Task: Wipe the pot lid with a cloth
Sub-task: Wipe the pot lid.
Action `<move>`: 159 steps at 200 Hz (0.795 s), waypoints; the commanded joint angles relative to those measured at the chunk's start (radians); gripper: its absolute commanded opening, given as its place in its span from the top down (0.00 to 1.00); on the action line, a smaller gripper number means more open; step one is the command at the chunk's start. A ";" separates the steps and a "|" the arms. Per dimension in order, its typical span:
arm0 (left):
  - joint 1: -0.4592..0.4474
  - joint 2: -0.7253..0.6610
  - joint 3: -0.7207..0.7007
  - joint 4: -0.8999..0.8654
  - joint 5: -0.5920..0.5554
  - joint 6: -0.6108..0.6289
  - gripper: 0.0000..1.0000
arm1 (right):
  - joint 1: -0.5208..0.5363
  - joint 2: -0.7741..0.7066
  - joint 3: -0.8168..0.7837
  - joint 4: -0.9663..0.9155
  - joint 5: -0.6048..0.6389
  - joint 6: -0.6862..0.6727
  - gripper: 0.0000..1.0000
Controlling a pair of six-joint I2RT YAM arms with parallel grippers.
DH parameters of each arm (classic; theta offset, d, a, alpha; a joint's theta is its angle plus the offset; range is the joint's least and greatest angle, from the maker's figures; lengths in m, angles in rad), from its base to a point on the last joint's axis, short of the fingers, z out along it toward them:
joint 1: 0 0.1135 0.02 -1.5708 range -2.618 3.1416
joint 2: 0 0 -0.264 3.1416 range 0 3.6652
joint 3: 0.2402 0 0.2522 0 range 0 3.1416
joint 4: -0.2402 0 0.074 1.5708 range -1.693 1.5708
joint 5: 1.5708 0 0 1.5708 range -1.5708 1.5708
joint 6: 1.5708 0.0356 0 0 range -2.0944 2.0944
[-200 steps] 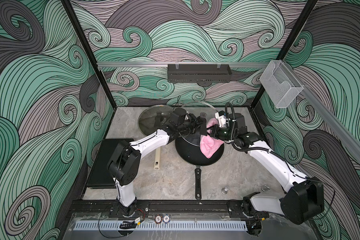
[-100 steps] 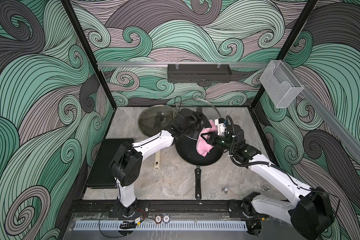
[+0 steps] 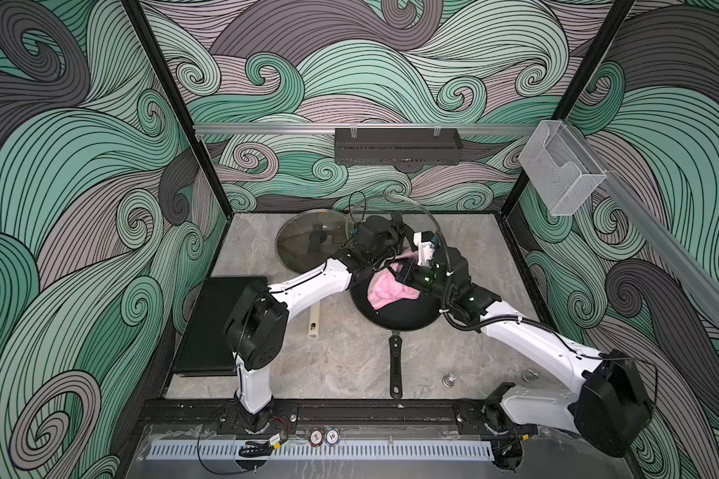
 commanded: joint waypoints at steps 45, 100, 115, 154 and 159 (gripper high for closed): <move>0.001 -0.099 -0.006 0.119 -0.042 0.062 1.00 | -0.019 -0.115 0.036 -0.242 0.212 -0.009 1.00; 0.025 -0.128 -0.042 0.110 0.112 0.100 1.00 | -0.181 -0.188 0.043 -0.387 0.156 -0.070 1.00; 0.026 -0.149 -0.078 0.122 0.142 0.114 1.00 | -0.219 -0.207 0.069 -0.450 0.139 -0.117 1.00; 0.055 -0.197 -0.118 0.072 0.213 0.155 1.00 | -0.302 -0.263 0.194 -0.584 0.124 -0.277 1.00; 0.057 -0.198 -0.122 0.081 0.231 0.160 1.00 | -0.315 -0.263 0.220 -0.610 0.124 -0.297 1.00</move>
